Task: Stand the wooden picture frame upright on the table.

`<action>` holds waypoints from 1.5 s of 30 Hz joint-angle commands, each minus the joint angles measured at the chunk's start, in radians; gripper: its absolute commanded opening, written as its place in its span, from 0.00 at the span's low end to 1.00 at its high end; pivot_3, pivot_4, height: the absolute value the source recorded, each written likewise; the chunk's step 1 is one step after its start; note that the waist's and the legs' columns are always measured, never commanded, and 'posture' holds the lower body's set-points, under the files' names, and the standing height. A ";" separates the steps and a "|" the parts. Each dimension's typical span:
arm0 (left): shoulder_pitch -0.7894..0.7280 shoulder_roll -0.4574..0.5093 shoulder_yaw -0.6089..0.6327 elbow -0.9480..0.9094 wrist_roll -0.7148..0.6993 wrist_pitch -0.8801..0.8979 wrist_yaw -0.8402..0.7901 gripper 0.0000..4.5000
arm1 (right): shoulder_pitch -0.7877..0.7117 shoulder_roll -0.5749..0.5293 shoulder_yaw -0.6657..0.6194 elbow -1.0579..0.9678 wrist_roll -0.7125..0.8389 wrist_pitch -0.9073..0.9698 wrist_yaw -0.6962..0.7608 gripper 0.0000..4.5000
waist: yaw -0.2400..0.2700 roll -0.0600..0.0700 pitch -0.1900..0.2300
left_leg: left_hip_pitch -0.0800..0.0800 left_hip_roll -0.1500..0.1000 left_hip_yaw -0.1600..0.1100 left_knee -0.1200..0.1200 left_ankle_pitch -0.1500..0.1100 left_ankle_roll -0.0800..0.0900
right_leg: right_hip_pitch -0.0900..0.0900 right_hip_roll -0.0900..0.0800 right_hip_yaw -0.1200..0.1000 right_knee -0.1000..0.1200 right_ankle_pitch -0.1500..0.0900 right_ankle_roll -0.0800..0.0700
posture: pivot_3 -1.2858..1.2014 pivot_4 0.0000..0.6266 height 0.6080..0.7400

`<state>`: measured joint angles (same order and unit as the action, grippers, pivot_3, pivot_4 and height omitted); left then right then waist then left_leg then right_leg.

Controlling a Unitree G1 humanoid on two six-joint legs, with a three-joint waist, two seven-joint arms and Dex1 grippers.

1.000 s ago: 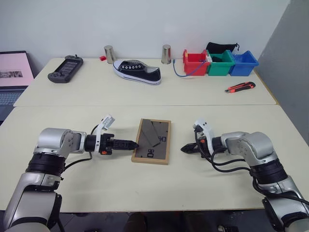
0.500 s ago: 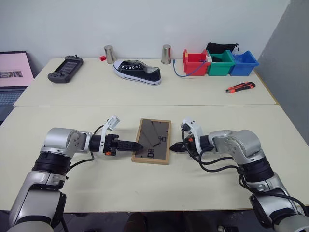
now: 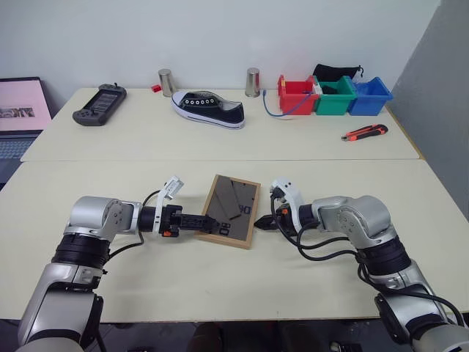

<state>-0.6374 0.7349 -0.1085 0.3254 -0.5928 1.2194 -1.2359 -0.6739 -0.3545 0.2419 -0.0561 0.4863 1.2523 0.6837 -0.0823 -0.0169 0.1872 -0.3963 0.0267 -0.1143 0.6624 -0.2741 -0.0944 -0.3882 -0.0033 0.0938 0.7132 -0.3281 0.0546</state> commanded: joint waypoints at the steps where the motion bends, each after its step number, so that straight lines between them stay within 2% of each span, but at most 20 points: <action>1: 0.016 -0.035 -0.018 -0.011 -0.012 0.010 0.004 1.00 | 0.002 0.020 0.007 -0.054 0.021 -0.001 -0.002 0.01 | 0.000 0.000 0.000 | 0.000 0.000 0.000 0.000 0.000 0.000 | 0.000 0.000 0.000 0.000 0.000 0.000 | 0.52 0.24 1.00; 14: 0.001 -0.086 0.000 0.006 -0.006 0.002 0.018 1.00 | 0.000 0.033 0.014 -0.053 0.017 -0.003 -0.013 0.01 | 0.001 0.000 0.000 | 0.000 0.000 0.000 0.000 0.000 0.000 | 0.000 0.000 0.000 0.000 0.000 0.000 | 0.52 0.24 1.00; 26: 0.028 -0.051 0.009 -0.042 -0.030 0.019 0.005 0.47 | 0.025 0.009 0.012 -0.056 0.010 -0.022 -0.013 0.00 | -0.004 0.000 0.000 | -0.001 0.000 0.000 0.000 0.000 0.000 | -0.001 0.000 0.000 0.000 0.000 0.000 | 0.52 0.24 1.00; 31: 0.037 -0.057 0.033 -0.059 -0.057 0.035 0.031 0.29 | 0.021 0.012 0.008 -0.047 0.010 -0.028 -0.015 0.00 | -0.004 0.000 0.000 | 0.000 0.000 0.000 0.000 0.000 0.000 | -0.001 0.000 0.000 0.000 0.000 0.000 | 0.52 0.24 1.00; 40: 0.060 -0.120 0.163 -0.134 -0.133 0.114 0.172 0.27 | 0.029 -0.034 -0.034 -0.056 0.017 -0.042 -0.001 0.00 | -0.002 0.000 0.000 | -0.001 0.000 0.000 0.000 0.000 0.000 | -0.001 0.000 0.000 0.000 0.000 0.000 | 0.52 0.24 1.00; 44: 0.080 -0.162 0.294 -0.221 -0.211 0.213 0.263 0.27 | 0.054 -0.169 -0.092 -0.081 0.051 -0.062 0.090 0.00 | 0.001 0.000 0.000 | -0.001 0.000 -0.001 0.000 0.000 0.000 | -0.001 0.000 0.000 -0.001 0.000 0.000 | 0.52 0.24 1.00; 45: 0.089 -0.179 0.330 -0.248 -0.234 0.243 0.288 0.27 | 0.062 -0.205 -0.111 -0.083 0.070 -0.060 0.124 0.04 | 0.001 0.000 0.000 | -0.002 0.000 -0.001 0.000 0.000 0.000 | -0.001 -0.001 0.000 -0.001 0.000 0.000 | 0.52 0.24 1.00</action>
<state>-0.5473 0.5698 0.1319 0.1527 -0.7536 1.4145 -0.9801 -0.6169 -0.5139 0.1940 -0.0966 0.5088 1.2061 0.7420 -0.0811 -0.0170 0.1873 -0.3984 0.0266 -0.1151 0.6622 -0.2741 -0.0943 -0.3889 -0.0038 0.0933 0.7113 -0.3281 0.0546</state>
